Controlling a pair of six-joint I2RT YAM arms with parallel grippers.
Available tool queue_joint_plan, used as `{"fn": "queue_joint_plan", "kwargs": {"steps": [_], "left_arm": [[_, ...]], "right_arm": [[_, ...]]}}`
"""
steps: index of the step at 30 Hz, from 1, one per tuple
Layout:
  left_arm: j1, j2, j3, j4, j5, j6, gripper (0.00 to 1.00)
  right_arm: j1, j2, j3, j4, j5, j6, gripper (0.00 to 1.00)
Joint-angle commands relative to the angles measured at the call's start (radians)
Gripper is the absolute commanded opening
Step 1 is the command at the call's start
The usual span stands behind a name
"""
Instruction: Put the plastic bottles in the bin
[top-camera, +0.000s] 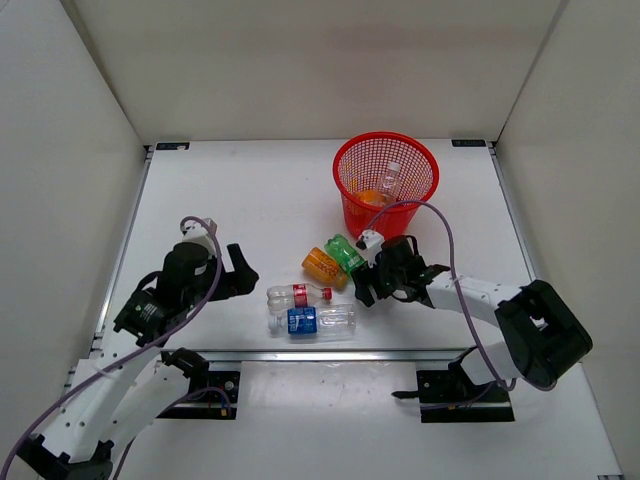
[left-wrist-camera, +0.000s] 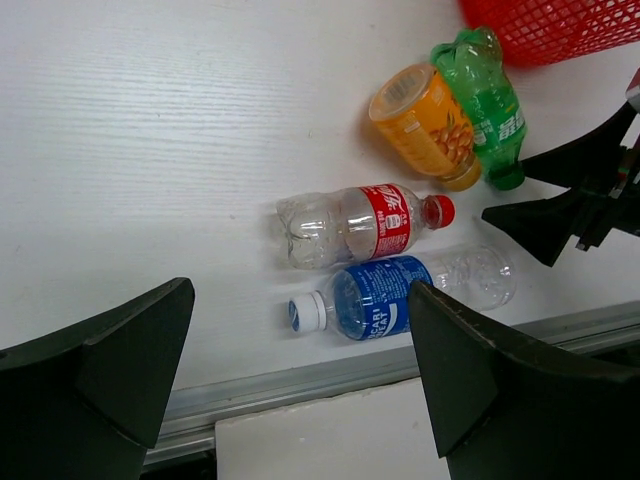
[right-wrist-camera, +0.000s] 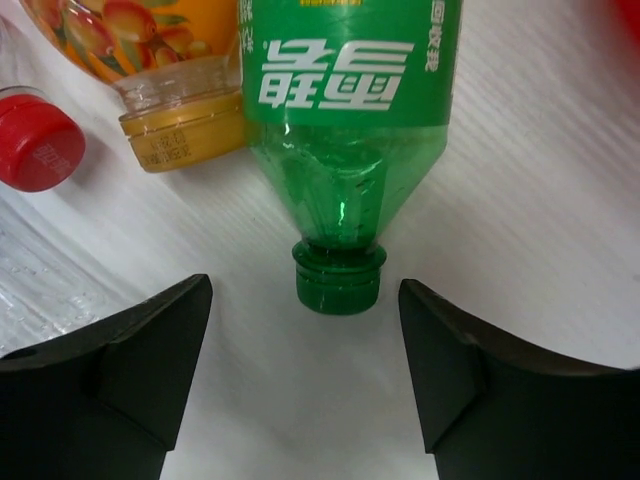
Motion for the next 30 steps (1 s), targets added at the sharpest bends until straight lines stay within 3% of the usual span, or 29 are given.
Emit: {"fn": "queue_joint_plan", "kwargs": {"steps": [1,6,10,16,19,23,30], "left_arm": [[0.006,0.028,-0.014,0.000,0.036,-0.014,0.98],[0.007,0.028,-0.002,0.020,0.039,-0.002,0.99],[0.016,0.022,0.013,0.003,0.024,0.015,0.99],[0.021,0.023,0.015,-0.017,0.009,0.035,0.98],[0.023,0.036,0.001,0.012,0.048,0.030,0.98],[0.026,0.048,-0.036,0.073,0.076,0.013,0.99],[0.032,0.148,-0.011,0.156,0.136,0.062,0.98]], "right_arm": [[0.006,0.009,-0.025,0.182,0.015,0.015,0.70],[0.025,0.040,-0.055,0.243,-0.003,0.017,0.58],[0.031,0.043,-0.052,0.246,0.000,0.007,0.27],[0.086,-0.093,-0.021,0.131,0.081,-0.013,0.00],[0.103,-0.199,0.016,0.067,0.109,-0.025,0.00],[0.095,-0.307,0.097,0.031,0.032,-0.028,0.00],[0.056,-0.287,0.422,-0.088,0.017,-0.121,0.00]]}}
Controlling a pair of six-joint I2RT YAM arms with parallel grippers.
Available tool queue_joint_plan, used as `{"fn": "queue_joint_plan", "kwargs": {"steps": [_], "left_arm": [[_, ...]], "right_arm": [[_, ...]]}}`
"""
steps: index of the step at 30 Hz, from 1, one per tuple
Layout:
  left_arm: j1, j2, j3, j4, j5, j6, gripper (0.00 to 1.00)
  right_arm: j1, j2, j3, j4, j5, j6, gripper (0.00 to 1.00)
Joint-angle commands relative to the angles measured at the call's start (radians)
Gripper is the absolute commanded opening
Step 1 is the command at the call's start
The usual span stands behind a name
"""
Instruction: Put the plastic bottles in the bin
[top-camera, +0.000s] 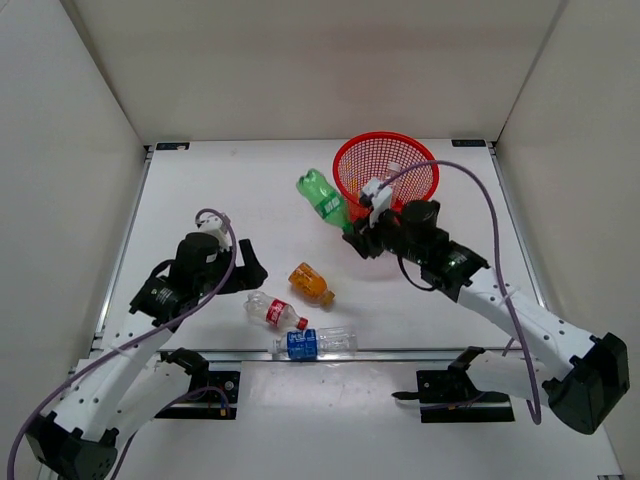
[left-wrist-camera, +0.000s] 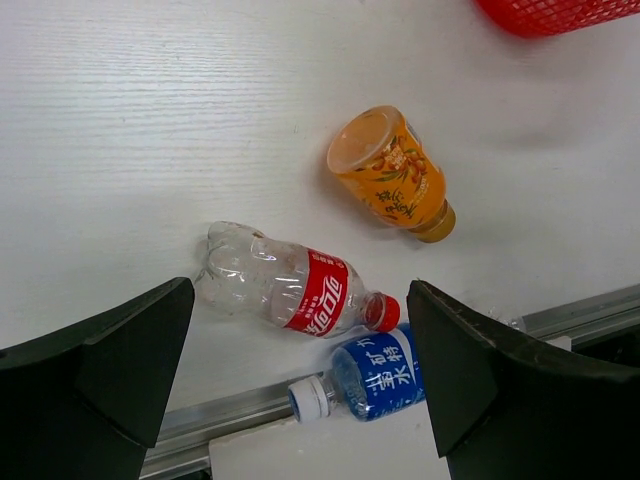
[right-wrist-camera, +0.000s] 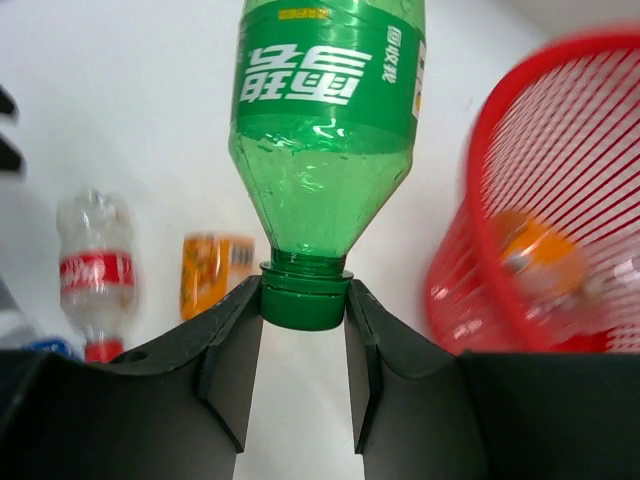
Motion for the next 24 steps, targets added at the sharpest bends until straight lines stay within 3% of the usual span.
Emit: {"fn": "queue_joint_plan", "kwargs": {"steps": [1,9,11,13,15,17,24], "left_arm": [[0.002,0.066,0.018,0.068,0.059,0.044,0.98],[-0.042,0.264,0.097,0.133,0.014,-0.003,0.99],[-0.053,0.294,0.110,0.155,-0.010,-0.037,0.99],[-0.074,0.321,0.114,0.202,-0.023,-0.057,0.99],[-0.087,0.375,0.127,0.235,-0.003,-0.069,0.99],[-0.114,0.421,0.150,0.241,-0.003,-0.078,0.99],[-0.180,0.612,0.218,0.325,-0.007,-0.098,0.99]], "right_arm": [[-0.076,0.014,0.173,-0.006,-0.018,-0.055,0.00],[-0.298,0.244,0.385,-0.119,0.079,0.014,0.00],[-0.350,0.289,0.429,-0.186,0.072,0.054,0.12],[-0.360,0.320,0.454,-0.228,0.091,0.077,0.50],[-0.370,0.330,0.487,-0.260,0.116,0.080,0.78],[-0.378,0.337,0.530,-0.308,0.136,0.080,0.96],[-0.413,0.242,0.584,-0.401,0.317,0.133,0.99]]}}
